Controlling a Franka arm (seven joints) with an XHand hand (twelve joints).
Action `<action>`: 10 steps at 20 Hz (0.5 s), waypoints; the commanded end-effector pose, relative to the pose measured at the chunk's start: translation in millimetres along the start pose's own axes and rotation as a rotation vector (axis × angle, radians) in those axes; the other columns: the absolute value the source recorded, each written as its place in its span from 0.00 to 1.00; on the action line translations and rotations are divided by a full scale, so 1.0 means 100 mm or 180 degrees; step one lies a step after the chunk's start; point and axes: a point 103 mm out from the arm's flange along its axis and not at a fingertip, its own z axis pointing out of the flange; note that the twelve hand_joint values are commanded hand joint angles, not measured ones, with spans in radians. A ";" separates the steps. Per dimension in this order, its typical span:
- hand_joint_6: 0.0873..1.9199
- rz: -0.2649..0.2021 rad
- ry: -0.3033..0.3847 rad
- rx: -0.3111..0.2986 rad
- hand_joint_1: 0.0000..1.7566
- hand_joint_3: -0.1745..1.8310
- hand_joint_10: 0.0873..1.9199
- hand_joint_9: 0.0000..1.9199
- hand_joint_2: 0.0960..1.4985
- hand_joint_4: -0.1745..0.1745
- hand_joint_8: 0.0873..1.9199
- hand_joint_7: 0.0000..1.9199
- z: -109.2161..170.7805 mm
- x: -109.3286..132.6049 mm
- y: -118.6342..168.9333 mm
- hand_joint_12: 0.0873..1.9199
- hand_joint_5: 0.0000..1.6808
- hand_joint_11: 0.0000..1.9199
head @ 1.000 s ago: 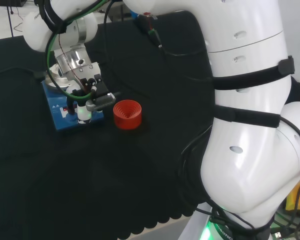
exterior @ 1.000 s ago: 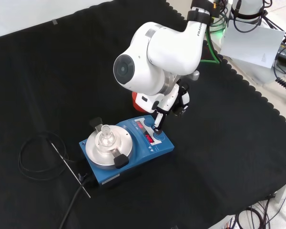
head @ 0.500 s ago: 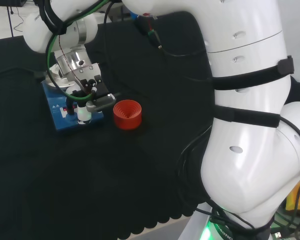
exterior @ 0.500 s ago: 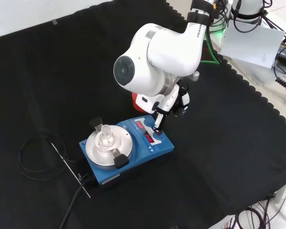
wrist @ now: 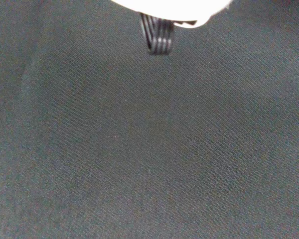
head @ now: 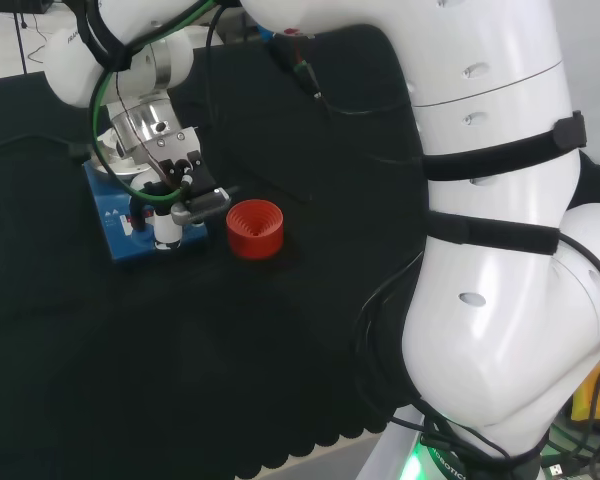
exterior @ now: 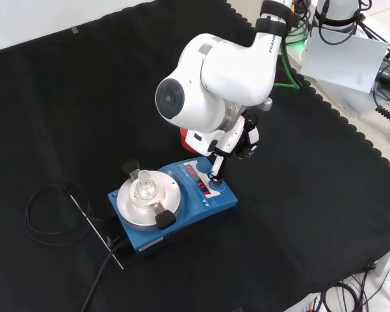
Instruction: Turn on the heater.
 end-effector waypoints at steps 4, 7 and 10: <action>0.25 -0.0002 0.0000 -0.0047 0.82 0.64 0.79 0.88 0.41 0.35 0.82 0.83 -0.06 0.00 -0.05 0.73 0.17 0.65; 0.25 0.0006 -0.0006 -0.0100 0.82 0.64 0.79 0.88 0.41 0.35 0.82 0.83 -0.15 0.00 -0.13 0.73 0.17 0.65; 0.25 0.0024 -0.0004 -0.0157 0.82 0.64 0.79 0.88 0.41 0.35 0.82 0.83 -0.22 -0.02 -0.23 0.72 0.17 0.65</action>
